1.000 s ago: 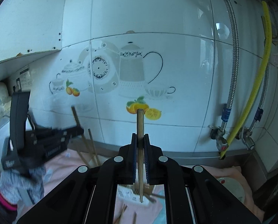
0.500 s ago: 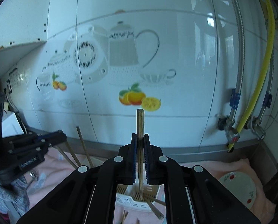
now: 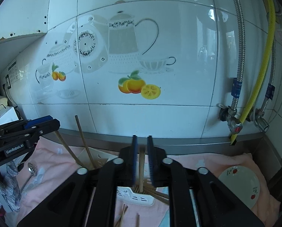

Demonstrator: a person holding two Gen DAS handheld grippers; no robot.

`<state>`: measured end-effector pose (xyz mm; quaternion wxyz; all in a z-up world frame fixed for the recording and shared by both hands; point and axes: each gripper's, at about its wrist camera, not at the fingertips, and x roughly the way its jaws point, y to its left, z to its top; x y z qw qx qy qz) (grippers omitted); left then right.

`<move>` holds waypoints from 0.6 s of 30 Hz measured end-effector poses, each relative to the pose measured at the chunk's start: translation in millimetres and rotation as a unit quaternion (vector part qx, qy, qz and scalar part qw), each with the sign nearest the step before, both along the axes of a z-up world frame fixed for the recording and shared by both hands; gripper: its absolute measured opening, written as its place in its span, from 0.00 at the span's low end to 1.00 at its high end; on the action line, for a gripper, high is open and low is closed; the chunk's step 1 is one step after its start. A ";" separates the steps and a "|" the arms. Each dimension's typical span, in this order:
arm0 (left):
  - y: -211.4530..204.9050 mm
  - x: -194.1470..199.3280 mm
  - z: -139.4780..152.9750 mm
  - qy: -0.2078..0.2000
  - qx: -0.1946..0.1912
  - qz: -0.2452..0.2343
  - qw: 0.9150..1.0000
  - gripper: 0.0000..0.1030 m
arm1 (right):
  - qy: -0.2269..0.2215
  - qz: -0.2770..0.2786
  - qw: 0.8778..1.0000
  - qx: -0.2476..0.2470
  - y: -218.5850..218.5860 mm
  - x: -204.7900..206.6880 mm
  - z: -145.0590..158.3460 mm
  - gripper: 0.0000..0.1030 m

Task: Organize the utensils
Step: 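Withdraw both grippers from the holder toward the remaining chopsticks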

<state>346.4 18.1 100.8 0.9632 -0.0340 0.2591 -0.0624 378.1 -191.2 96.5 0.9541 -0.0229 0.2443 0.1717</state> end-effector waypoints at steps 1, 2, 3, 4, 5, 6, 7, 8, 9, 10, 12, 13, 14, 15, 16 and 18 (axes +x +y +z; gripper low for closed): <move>-0.2 -4.0 2.9 -0.004 0.001 0.001 1.000 0.36 | -0.003 0.001 1.000 0.000 -1.7 -3.6 2.7 0.17; 0.0 -7.6 4.9 -0.007 0.002 0.000 1.000 0.36 | -0.006 0.000 1.000 0.000 -3.2 -6.8 5.2 0.18; 0.5 -12.6 7.2 -0.010 0.003 0.001 1.000 0.38 | -0.011 0.000 1.000 -0.001 -4.7 -11.3 8.1 0.19; 0.7 -16.7 8.5 -0.012 0.003 0.003 1.000 0.38 | -0.016 0.001 1.000 -0.001 -6.1 -18.0 11.5 0.22; 1.2 -20.8 9.8 -0.014 0.003 0.004 1.000 0.40 | -0.021 0.002 1.000 -0.001 -7.6 -25.0 14.3 0.24; 2.2 -27.5 10.8 -0.017 0.004 0.005 1.000 0.40 | -0.025 0.004 1.000 -0.002 -8.6 -31.2 16.4 0.24; 3.3 -31.7 11.3 -0.018 0.005 0.007 1.000 0.41 | -0.030 0.006 1.000 -0.003 -9.9 -39.2 18.1 0.25; 4.5 -36.5 11.1 -0.020 0.005 0.008 1.000 0.44 | -0.035 0.009 0.999 -0.005 -11.3 -48.6 18.9 0.25; 5.9 -42.1 10.6 -0.021 0.002 0.009 1.000 0.46 | -0.038 0.010 0.999 -0.007 -12.0 -55.1 18.8 0.27; 8.0 -49.8 9.0 -0.020 -0.002 0.010 1.000 0.46 | -0.041 0.012 0.999 -0.009 -13.3 -65.6 17.7 0.29; 12.0 -62.2 5.9 -0.018 -0.008 0.011 1.000 0.47 | -0.043 0.016 0.999 -0.015 -14.4 -80.8 13.3 0.30; 13.4 -67.6 3.6 -0.018 -0.012 0.010 1.000 0.48 | -0.044 0.017 0.999 -0.020 -15.1 -89.7 9.5 0.31; 14.9 -72.9 1.0 -0.018 -0.017 0.010 1.000 0.49 | -0.043 0.018 0.999 -0.023 -15.5 -96.9 5.6 0.31; 16.0 -78.8 -2.0 -0.018 -0.019 0.010 1.000 0.50 | -0.041 0.019 0.999 -0.024 -16.5 -104.3 1.1 0.31; 17.2 -86.0 -6.1 -0.017 -0.020 0.012 1.000 0.50 | -0.036 0.023 0.999 -0.023 -17.5 -112.0 -5.0 0.31; 18.9 -98.0 -14.1 -0.017 -0.023 0.011 1.000 0.50 | -0.028 0.027 0.999 -0.020 -19.6 -124.5 -16.3 0.31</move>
